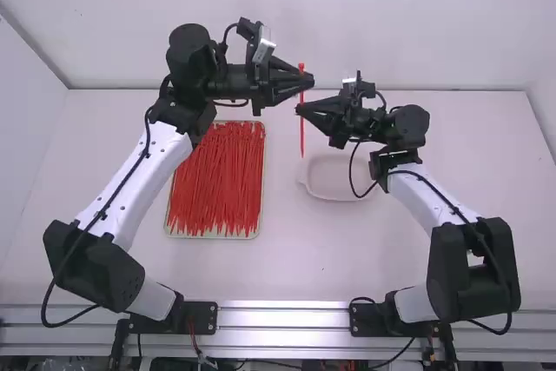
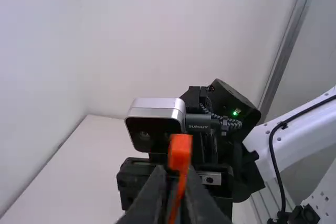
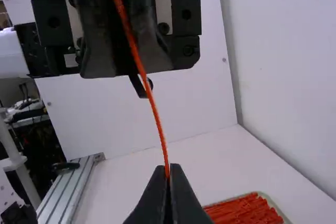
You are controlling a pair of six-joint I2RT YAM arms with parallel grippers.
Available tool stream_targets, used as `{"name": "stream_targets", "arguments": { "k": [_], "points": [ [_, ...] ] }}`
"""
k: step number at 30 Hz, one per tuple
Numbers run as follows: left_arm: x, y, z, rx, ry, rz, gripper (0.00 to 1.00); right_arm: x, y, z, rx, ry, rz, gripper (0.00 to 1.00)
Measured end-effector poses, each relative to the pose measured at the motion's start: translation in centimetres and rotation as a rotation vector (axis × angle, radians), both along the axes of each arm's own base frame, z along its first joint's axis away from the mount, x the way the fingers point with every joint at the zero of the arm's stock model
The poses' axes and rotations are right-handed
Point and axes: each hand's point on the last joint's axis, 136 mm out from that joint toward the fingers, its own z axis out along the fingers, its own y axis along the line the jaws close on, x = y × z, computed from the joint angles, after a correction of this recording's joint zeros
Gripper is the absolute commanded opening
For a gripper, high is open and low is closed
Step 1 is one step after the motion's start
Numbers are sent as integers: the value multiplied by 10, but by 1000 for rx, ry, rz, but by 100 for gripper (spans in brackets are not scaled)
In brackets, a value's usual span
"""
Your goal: Fasten the cable tie
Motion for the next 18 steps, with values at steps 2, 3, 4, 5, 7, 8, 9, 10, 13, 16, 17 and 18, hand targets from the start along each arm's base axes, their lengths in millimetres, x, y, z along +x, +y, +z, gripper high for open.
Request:
{"name": "stream_targets", "arguments": {
  "k": [2,3,4,5,7,8,9,10,13,16,17,18],
  "points": [
    [0,0,0,-1,-3,0,54,-1,0,1,1,-6,1,0],
    [0,0,0,-1,-3,0,54,-1,0,1,1,-6,1,0],
    [0,0,2,-4,-11,0,81,-2,0,3,5,-22,1,0],
    [0,0,3,-6,-16,0,90,-2,0,4,7,-28,0,0],
    [0,0,5,-11,-25,-1,93,-3,-1,6,10,-35,1,0],
    [-1,0,7,-17,-31,-1,91,-3,-1,7,12,-40,2,0],
    [-1,0,9,-21,-34,-2,88,-4,-1,7,13,-41,2,0],
    [-2,1,12,-27,-45,-5,82,-3,-1,7,13,-39,2,0],
    [-3,2,16,-38,-41,-8,64,-3,-1,7,14,-39,1,0],
    [-2,3,19,-46,-38,-6,48,-3,-1,7,15,-38,0,0],
    [-1,5,20,-50,-34,-3,41,-3,-1,7,14,-37,1,0],
    [0,6,21,-52,-29,1,38,-3,-1,7,14,-38,1,0]
  ]
}}
